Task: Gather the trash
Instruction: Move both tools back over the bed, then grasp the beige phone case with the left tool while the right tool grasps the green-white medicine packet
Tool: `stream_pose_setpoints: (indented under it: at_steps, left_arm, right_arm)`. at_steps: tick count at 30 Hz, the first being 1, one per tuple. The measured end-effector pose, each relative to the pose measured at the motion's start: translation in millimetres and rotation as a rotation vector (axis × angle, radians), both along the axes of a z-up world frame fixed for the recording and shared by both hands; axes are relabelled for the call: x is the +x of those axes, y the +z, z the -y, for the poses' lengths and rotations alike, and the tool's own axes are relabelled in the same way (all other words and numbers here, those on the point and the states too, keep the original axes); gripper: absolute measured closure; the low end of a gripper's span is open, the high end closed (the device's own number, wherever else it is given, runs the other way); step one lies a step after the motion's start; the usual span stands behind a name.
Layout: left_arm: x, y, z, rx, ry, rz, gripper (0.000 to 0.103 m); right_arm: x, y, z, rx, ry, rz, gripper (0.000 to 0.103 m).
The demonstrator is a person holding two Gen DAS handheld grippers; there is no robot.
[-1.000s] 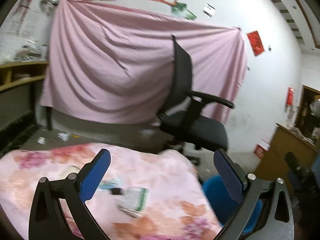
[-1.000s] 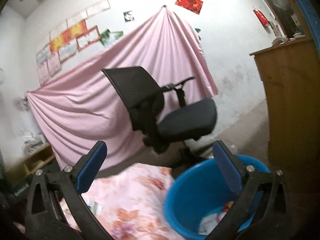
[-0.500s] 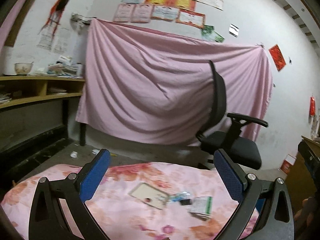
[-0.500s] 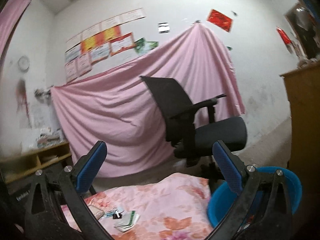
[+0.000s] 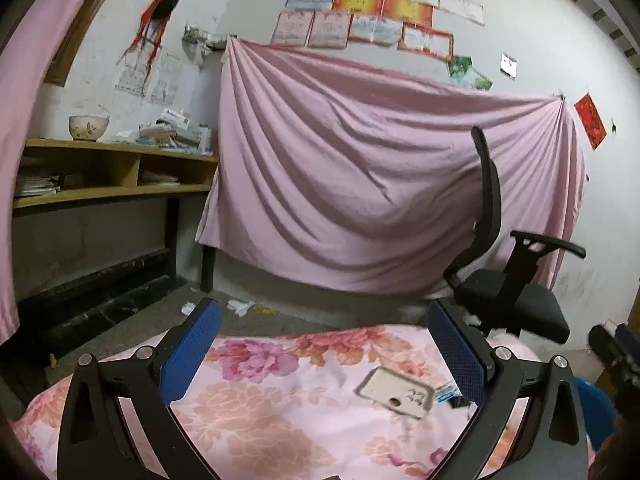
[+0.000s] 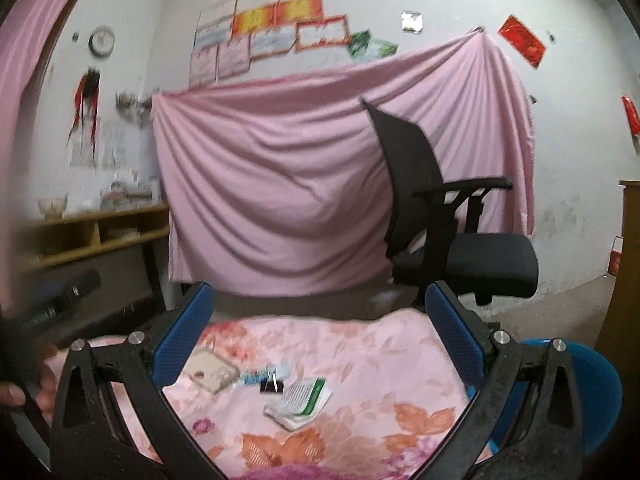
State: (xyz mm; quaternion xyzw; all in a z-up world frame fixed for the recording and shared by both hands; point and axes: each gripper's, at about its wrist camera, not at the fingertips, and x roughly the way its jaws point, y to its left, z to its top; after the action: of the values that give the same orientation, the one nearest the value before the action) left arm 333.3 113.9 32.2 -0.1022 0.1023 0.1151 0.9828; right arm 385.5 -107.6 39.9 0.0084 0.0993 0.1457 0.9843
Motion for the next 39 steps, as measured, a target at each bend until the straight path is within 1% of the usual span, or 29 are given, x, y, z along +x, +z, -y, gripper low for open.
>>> stream_pose_setpoints:
  at_steps: [3, 6, 11, 13, 17, 19, 20, 21, 22, 24, 27, 28, 30, 32, 35, 37, 39]
  left_arm:
    - [12.9, -6.6, -3.1, -0.001, -0.012, -0.063, 0.002]
    - [29.5, -17.1, -2.9, -0.004, -0.044, -0.153, 0.002]
    - [64.0, -37.3, -4.4, -0.054, -0.098, -0.303, 0.002]
    - [79.4, -46.9, -4.8, -0.074, -0.115, -0.37, 0.003]
    - [97.8, -60.7, -3.4, -0.117, -0.171, -0.429, 0.003]
    - [104.9, -63.5, -3.3, -0.122, -0.196, -0.445, 0.008]
    - [108.8, -65.2, -2.0, -0.125, -0.213, -0.457, 0.014]
    - [111.5, -64.7, -4.8, -0.128, -0.226, -0.466, 0.023]
    - [116.1, -67.8, -4.1, -0.134, -0.244, -0.483, 0.028]
    - [123.8, -70.8, -3.5, -0.15, -0.27, -0.511, 0.046]
    - [132.0, -77.7, -1.5, -0.171, -0.313, -0.549, 0.058]
    - [133.9, -78.9, -0.1, -0.172, -0.325, -0.556, 0.06]
    - [135.8, -80.0, 3.4, -0.169, -0.349, -0.563, 0.071]
    - [139.3, -82.1, 6.4, -0.159, -0.359, -0.577, 0.073]
    - [143.2, -85.0, 7.5, -0.161, -0.367, -0.591, 0.077]
    - [144.7, -87.6, 6.4, -0.174, -0.373, -0.596, 0.077]
    - [145.4, -89.4, 3.5, -0.196, -0.38, -0.596, 0.077]
  right_arm:
    - [15.0, -12.3, -10.9, -0.036, 0.015, -0.085, 0.0]
    - [32.8, -22.3, -17.6, -0.074, 0.013, -0.176, 0.0]
    - [56.6, -39.7, -25.0, -0.098, 0.024, -0.322, 0.0]
    - [61.6, -46.0, -28.7, -0.114, 0.029, -0.361, 0.0]
    - [72.4, -56.4, -37.1, -0.144, 0.058, -0.437, 0.0]
    - [77.3, -60.6, -40.5, -0.153, 0.074, -0.474, 0.0]
    - [80.0, -62.9, -41.4, -0.153, 0.082, -0.492, 0.0]
    - [82.3, -65.0, -41.5, -0.153, 0.085, -0.509, 0.0]
    - [86.3, -69.1, -41.9, -0.153, 0.086, -0.537, 0.0]
    - [93.1, -75.3, -42.2, -0.149, 0.088, -0.581, 0.0]
    - [100.8, -84.7, -43.6, -0.147, 0.092, -0.638, 0.004]
    - [101.5, -86.0, -44.4, -0.148, 0.095, -0.647, 0.006]
    - [101.7, -88.7, -46.5, -0.155, 0.108, -0.661, 0.01]
    - [101.5, -90.9, -50.4, -0.173, 0.116, -0.67, 0.011]
    - [99.7, -92.2, -59.0, -0.224, 0.121, -0.671, 0.011]
    - [98.6, -92.4, -61.9, -0.244, 0.119, -0.671, 0.011]
    - [98.7, -93.8, -61.0, -0.239, 0.123, -0.678, 0.011]
